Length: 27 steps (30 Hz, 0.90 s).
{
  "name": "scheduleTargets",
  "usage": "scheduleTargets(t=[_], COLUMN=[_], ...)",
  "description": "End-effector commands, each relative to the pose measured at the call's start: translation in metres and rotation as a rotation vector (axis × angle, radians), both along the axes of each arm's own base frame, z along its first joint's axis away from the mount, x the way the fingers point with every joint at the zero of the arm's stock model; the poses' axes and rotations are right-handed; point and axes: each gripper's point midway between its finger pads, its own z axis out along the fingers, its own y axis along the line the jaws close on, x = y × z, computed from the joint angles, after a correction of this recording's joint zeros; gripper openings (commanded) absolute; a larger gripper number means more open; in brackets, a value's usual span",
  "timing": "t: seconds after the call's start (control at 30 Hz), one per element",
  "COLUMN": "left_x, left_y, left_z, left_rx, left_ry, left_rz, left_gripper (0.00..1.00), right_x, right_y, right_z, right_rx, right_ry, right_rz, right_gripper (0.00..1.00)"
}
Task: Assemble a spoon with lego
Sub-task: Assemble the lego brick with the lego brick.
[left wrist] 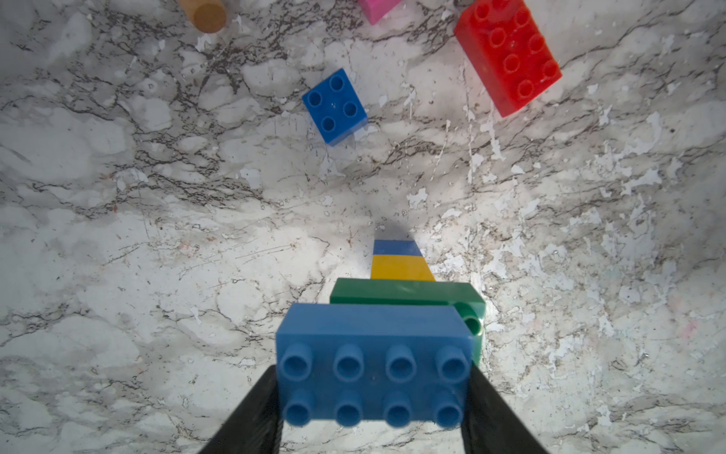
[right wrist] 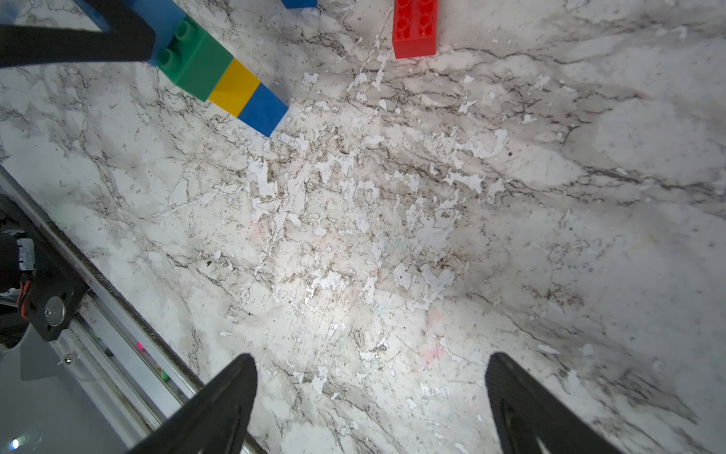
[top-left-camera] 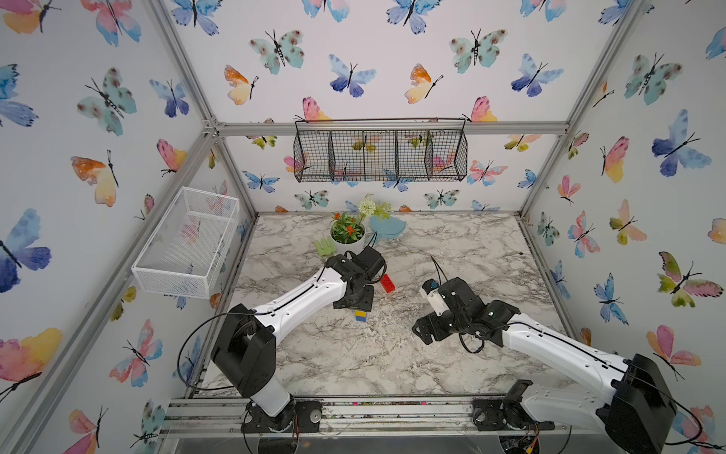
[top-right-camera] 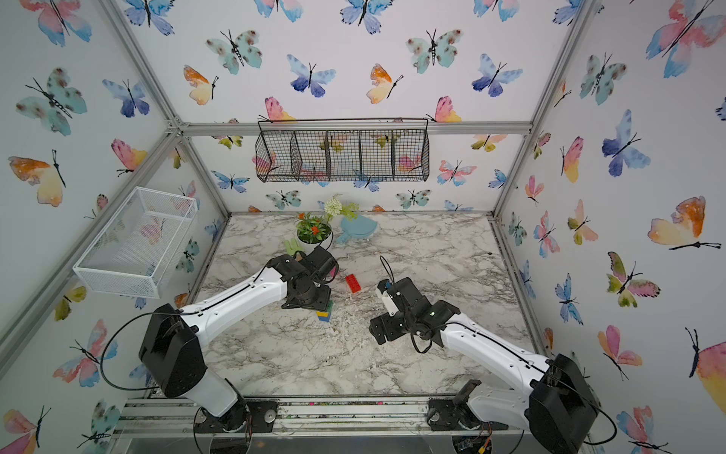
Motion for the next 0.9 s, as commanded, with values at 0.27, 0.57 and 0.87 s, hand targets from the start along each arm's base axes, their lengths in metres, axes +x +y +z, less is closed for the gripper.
scheduleTargets(t=[0.27,0.57,0.87], left_x=[-0.002,-0.003,-0.005], left_y=[0.012,0.009,0.009], left_z=[0.002,-0.005,-0.013], left_rx=[0.093,0.085,0.099], left_ry=[-0.003,0.001,0.013], left_rz=[-0.002,-0.011,-0.023], left_gripper=[0.46,0.45,0.45], right_x=[-0.002,-0.001,0.000], right_y=[-0.002,-0.003,-0.004], right_z=[-0.001,0.000,0.000], right_rx=[0.005,0.001,-0.001], right_ry=[-0.013,-0.016,-0.019], right_rz=[0.010,0.006,0.002], right_gripper=[0.94,0.94,0.94])
